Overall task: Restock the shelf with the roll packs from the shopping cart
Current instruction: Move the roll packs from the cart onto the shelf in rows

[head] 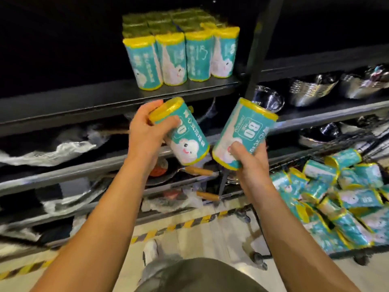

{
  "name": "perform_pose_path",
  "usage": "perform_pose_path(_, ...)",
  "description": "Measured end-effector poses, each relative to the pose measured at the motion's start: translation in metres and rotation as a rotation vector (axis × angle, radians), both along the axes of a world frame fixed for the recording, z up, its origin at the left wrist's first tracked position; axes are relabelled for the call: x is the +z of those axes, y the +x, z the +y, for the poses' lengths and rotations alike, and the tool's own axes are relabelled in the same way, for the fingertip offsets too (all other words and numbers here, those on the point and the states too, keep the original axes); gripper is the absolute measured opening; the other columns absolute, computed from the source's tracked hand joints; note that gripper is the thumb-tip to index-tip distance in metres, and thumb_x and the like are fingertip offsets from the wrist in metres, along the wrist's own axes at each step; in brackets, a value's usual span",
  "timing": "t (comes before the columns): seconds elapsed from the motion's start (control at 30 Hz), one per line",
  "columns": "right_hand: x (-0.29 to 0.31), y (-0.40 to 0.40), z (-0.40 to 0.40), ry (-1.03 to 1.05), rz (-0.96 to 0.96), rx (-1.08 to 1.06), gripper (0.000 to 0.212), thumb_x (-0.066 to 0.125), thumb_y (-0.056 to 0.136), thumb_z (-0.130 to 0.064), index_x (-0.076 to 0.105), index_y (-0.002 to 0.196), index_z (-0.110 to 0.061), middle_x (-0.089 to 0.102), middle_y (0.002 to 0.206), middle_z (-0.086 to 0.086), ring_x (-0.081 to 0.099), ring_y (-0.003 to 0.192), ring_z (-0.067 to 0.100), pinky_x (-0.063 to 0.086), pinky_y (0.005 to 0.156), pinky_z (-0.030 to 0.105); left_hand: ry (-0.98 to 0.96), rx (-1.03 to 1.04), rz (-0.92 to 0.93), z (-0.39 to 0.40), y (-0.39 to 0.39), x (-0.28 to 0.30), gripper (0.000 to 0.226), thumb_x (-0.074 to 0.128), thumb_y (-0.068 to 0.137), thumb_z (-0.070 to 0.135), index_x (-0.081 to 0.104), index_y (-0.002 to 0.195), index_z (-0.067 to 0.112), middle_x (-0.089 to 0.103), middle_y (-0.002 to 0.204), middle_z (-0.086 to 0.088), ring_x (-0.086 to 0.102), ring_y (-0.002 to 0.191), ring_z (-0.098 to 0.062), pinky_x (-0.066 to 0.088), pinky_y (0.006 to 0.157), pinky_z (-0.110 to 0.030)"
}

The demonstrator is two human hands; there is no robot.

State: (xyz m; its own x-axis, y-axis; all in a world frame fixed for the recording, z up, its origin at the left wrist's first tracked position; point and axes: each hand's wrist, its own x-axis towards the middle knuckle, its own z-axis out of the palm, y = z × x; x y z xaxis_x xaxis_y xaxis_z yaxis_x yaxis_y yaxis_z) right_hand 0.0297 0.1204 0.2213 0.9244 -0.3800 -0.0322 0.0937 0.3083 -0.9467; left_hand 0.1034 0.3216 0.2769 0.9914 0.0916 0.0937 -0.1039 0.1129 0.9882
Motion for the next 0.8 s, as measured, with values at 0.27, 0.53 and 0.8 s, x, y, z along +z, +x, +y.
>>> perform_pose_path(0.27, 0.048, 0.086, 0.136, -0.15, -0.082, 0.111, 0.057, 0.08, 0.061, -0.038, 0.06, 0.113, -0.027, 0.074, 0.106, -0.002, 0.071, 0.097, 0.019, 0.056, 0.082, 0.037, 0.007, 0.169, -0.162, 0.141, 0.054, 0.04, 0.055, 0.08, 0.058, 0.017, 0.064, 0.109, 0.031, 0.067, 0.105, -0.001, 0.068, 0.091, -0.014, 0.059, 0.082, -0.039)
perform_pose_path(0.53, 0.079, 0.153, 0.262, -0.32, -0.129, 0.095, 0.043, 0.078, 0.071, -0.021, 0.061, 0.11, -0.02, 0.075, 0.101, -0.006, 0.072, 0.092, 0.011, 0.059, 0.075, 0.026, 0.127, 0.13, -0.365, 0.257, 0.122, 0.063, 0.06, 0.081, 0.059, 0.03, 0.062, 0.115, 0.035, 0.063, 0.119, -0.002, 0.067, 0.101, -0.013, 0.057, 0.081, -0.032)
perform_pose_path(0.8, 0.079, 0.239, 0.312, -0.521, -0.039, 0.037, 0.064, 0.081, 0.072, -0.006, 0.048, 0.124, -0.019, 0.065, 0.108, -0.006, 0.066, 0.095, 0.005, 0.054, 0.075, 0.025, 0.233, 0.052, -0.385, 0.298, 0.189, 0.072, 0.068, 0.083, 0.061, 0.019, 0.058, 0.124, 0.027, 0.061, 0.121, 0.002, 0.065, 0.105, -0.011, 0.058, 0.089, -0.037)
